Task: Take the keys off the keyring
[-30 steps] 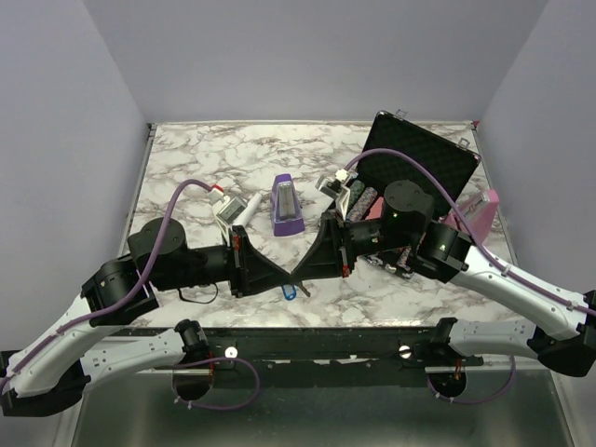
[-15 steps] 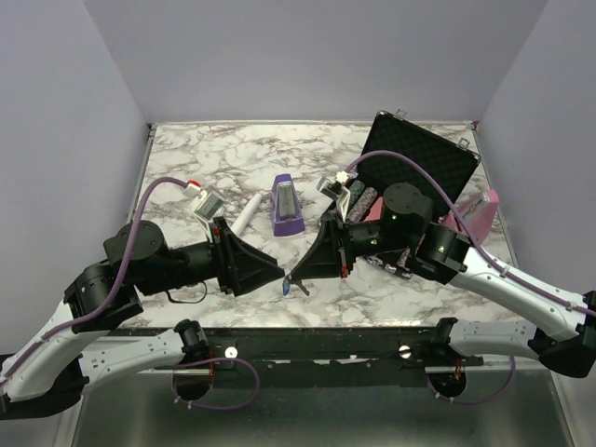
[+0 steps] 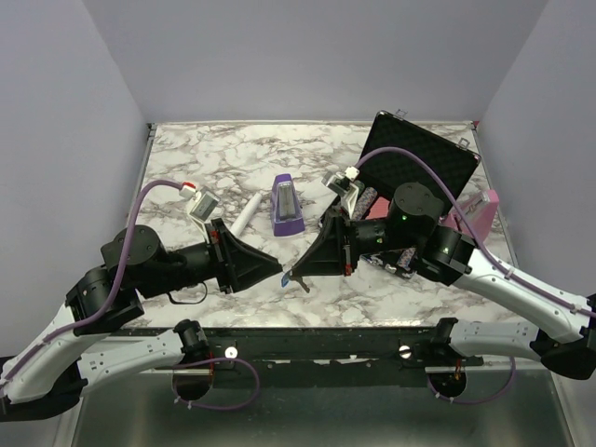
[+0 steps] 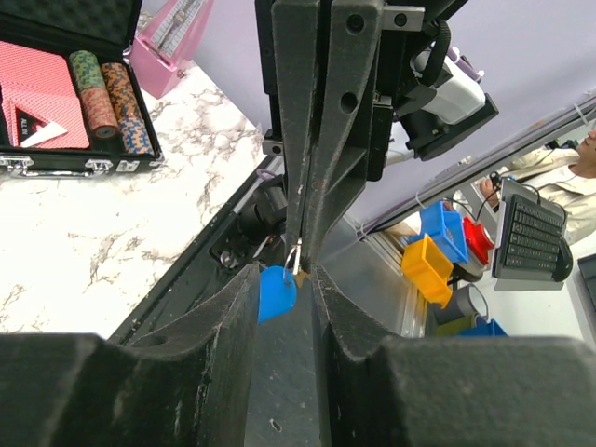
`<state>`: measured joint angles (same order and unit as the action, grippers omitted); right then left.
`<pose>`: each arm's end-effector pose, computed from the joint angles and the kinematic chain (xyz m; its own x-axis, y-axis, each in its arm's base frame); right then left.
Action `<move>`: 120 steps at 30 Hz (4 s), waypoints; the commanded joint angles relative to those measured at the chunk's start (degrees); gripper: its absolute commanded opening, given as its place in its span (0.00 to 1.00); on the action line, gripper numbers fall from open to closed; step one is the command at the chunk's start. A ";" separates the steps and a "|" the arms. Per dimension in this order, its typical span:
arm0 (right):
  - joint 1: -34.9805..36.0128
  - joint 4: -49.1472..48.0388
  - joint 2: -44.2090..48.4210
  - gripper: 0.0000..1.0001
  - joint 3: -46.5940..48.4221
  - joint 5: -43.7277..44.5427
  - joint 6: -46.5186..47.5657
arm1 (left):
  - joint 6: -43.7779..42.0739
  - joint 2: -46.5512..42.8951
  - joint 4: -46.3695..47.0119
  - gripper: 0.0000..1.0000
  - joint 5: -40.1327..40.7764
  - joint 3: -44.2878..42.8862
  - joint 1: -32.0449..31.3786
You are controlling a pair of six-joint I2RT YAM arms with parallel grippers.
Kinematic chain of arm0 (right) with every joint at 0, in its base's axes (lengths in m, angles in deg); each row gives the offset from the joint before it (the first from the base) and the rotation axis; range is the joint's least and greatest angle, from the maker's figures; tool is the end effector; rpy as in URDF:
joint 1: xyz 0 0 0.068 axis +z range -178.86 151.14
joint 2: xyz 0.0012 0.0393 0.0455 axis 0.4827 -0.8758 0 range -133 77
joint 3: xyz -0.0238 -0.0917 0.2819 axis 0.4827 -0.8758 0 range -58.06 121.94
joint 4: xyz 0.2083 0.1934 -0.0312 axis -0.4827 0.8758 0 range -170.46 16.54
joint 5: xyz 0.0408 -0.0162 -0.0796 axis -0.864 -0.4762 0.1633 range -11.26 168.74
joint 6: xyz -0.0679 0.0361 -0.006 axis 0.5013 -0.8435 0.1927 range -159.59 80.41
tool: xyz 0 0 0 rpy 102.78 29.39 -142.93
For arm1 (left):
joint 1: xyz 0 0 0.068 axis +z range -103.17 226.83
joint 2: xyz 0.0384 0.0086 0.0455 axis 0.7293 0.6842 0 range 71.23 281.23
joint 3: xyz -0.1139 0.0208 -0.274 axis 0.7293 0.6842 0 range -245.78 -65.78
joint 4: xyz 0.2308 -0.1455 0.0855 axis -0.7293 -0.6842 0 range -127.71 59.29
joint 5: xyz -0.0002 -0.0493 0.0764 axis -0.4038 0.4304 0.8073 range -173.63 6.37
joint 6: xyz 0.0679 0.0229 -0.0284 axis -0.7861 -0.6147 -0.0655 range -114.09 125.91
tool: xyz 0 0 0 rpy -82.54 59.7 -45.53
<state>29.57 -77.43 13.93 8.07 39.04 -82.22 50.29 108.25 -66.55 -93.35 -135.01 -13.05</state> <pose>0.1113 0.2612 0.4459 -0.6703 -0.0953 -0.7359 -0.7285 -0.1043 0.6770 0.0529 -0.1133 0.4742 -0.6781 -0.2050 -0.7058 0.6476 0.2875 -0.7056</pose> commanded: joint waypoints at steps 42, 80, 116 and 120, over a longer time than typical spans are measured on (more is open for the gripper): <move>0.89 3.74 -0.12 0.01 0.58 -4.15 1.50 | -13.70 10.00 -12.15 0.00 -16.12 -9.51 -0.59; 2.39 14.29 -6.28 0.01 4.54 -11.97 7.65 | -27.15 20.29 -23.40 0.00 -27.90 -15.67 -0.59; 3.97 15.44 -4.00 0.01 3.13 -7.85 8.18 | -27.96 21.97 -29.21 0.51 -18.60 -23.23 -2.26; 3.97 14.12 -1.80 0.01 2.25 -5.48 7.13 | -24.88 17.05 -27.36 0.70 -14.55 -22.09 -2.17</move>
<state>33.33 -60.47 9.34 11.10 29.44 -74.13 21.59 131.24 -97.78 -115.38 -156.91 -14.93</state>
